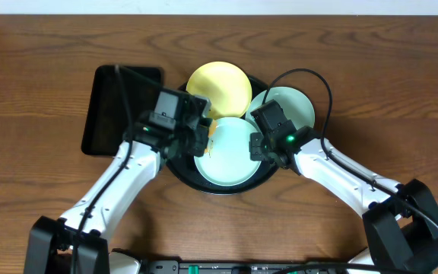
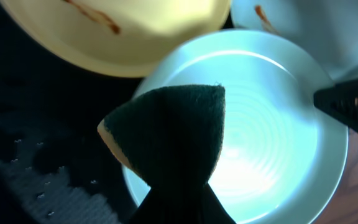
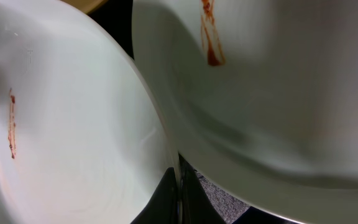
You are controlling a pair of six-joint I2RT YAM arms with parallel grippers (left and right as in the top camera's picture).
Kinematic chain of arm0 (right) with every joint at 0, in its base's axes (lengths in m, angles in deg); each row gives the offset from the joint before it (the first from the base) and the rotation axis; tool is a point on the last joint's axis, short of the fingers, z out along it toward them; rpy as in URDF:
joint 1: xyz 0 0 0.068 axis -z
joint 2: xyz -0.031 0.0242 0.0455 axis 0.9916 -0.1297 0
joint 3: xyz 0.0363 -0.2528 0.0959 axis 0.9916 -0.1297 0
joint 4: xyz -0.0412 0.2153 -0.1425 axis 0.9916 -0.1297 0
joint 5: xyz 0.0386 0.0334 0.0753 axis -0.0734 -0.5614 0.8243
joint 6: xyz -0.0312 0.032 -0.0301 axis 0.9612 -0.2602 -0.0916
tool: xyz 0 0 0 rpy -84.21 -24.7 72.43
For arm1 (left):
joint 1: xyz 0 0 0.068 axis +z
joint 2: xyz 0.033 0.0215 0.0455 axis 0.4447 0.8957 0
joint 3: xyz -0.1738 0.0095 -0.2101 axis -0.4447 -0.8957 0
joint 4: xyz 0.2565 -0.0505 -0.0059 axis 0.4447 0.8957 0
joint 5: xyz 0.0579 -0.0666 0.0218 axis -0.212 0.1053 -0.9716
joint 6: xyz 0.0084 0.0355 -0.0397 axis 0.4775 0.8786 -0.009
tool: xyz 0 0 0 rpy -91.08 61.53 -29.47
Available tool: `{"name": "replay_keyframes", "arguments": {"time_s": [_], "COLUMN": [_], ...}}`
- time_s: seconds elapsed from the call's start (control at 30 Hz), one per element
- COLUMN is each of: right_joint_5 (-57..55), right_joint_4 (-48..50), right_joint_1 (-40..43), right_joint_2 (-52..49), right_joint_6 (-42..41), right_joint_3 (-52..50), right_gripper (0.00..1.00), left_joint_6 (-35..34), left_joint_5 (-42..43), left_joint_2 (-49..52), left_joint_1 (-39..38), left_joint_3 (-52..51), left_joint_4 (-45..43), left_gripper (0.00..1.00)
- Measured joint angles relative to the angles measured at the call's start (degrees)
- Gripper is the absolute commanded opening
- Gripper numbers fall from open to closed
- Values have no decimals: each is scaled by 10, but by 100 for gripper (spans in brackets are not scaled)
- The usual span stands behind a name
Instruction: Clean dirty plates on tray and stack at the side
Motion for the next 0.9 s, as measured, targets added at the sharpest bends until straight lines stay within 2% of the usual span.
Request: {"name": "replay_keyframes", "arguments": {"time_s": [0.33, 0.67, 0.9], "right_joint_5": [0, 0, 0], "right_joint_4": [-3, -4, -4], "right_joint_1": [0, 0, 0], "right_joint_2": [0, 0, 0], "right_joint_6": [0, 0, 0], "right_joint_3": [0, 0, 0], "right_gripper": [2, 1, 1], "left_joint_6": [-5, -18, -58], "left_joint_5": [-9, -22, -30], "left_joint_2": [0, 0, 13], "left_joint_1": [-45, -47, -47], "left_joint_3": [-93, -119, -148], "left_joint_4": [-135, -152, -215], "left_gripper": [7, 7, 8]}}
